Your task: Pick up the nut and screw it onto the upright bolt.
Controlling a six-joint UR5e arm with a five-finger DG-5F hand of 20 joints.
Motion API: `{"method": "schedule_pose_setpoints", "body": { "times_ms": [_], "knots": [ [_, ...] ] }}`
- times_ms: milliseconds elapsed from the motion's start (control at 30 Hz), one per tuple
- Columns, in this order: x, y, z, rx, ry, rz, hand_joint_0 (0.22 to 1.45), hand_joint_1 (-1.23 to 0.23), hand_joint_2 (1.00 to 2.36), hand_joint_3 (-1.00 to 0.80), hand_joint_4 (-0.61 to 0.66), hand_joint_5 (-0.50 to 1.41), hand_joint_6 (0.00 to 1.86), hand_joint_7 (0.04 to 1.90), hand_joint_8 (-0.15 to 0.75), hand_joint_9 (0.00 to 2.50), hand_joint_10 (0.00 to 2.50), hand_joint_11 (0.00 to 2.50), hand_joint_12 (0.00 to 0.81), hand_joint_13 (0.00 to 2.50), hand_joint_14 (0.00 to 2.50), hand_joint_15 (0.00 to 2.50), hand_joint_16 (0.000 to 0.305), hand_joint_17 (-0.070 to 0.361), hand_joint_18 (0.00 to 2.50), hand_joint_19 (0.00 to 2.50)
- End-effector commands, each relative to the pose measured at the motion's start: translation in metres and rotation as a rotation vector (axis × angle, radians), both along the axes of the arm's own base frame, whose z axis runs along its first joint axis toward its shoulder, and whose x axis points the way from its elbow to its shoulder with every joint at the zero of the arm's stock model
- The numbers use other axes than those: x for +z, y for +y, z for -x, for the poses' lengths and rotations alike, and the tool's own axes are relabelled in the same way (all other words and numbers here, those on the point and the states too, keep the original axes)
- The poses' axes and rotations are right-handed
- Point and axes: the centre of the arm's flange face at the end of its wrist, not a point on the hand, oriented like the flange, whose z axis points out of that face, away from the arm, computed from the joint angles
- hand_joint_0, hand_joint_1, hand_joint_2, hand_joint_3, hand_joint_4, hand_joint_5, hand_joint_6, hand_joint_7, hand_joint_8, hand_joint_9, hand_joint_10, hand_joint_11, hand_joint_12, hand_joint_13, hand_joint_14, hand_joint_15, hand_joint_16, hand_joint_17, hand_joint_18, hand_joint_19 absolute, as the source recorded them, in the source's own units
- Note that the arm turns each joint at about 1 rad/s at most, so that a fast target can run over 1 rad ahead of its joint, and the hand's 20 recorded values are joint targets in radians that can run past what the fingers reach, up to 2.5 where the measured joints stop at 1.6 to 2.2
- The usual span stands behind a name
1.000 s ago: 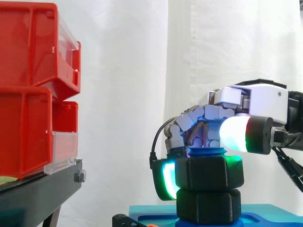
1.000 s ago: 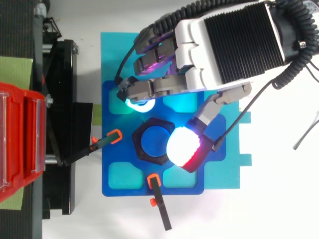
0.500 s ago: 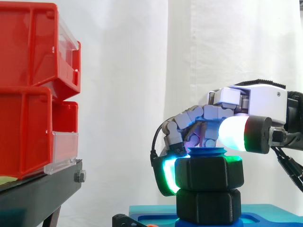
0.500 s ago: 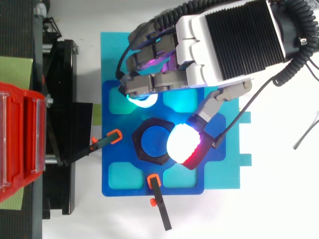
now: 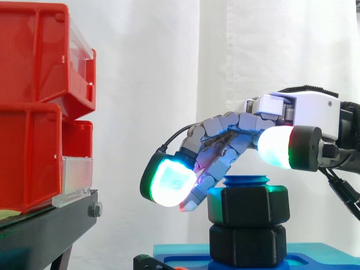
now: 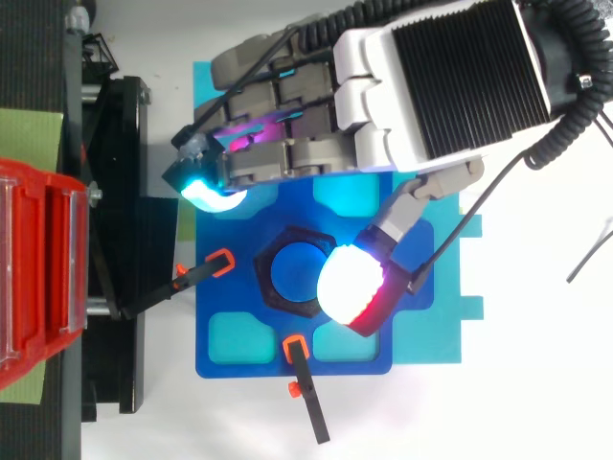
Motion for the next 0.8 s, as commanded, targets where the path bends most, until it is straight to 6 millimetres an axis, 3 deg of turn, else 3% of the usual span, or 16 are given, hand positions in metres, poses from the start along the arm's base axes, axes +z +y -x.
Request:
{"method": "schedule_pose_setpoints", "body": {
  "times_ms": [0, 133, 433, 767],
  "knots": [
    [-0.001, 0.007, -0.001, 0.006, 0.001, 0.004, 0.43, -0.04, 1.0, -0.5, 0.18, -0.15, 0.5, 0.65, 0.204, 0.8, 0.0, 0.0, 0.251, 0.49, 0.0, 0.0, 0.035, 0.08, 0.31, 0.1],
    [-0.002, 0.013, -0.002, 0.012, 0.001, 0.006, 0.43, -0.01, 1.0, -0.5, 0.2, -0.13, 0.5, 0.68, 0.207, 0.68, 0.0, 0.0, 0.278, 0.38, 0.0, 0.0, 0.036, 0.08, 0.08, 0.0],
    [-0.006, 0.031, -0.002, 0.012, 0.04, 0.002, 0.43, -0.01, 1.0, -0.5, 0.24, -0.08, 0.5, 0.92, 0.22, 0.64, 0.0, 0.0, 0.294, 0.34, 0.0, 0.0, 0.035, 0.079, 0.03, 0.0],
    [-0.011, 0.041, 0.0, 0.005, 0.081, 0.001, 0.44, -0.02, 1.0, -0.5, 0.25, -0.05, 0.5, 1.06, 0.232, 0.66, 0.0, 0.0, 0.292, 0.35, 0.0, 0.0, 0.034, 0.077, 0.03, 0.0]
  ]
}}
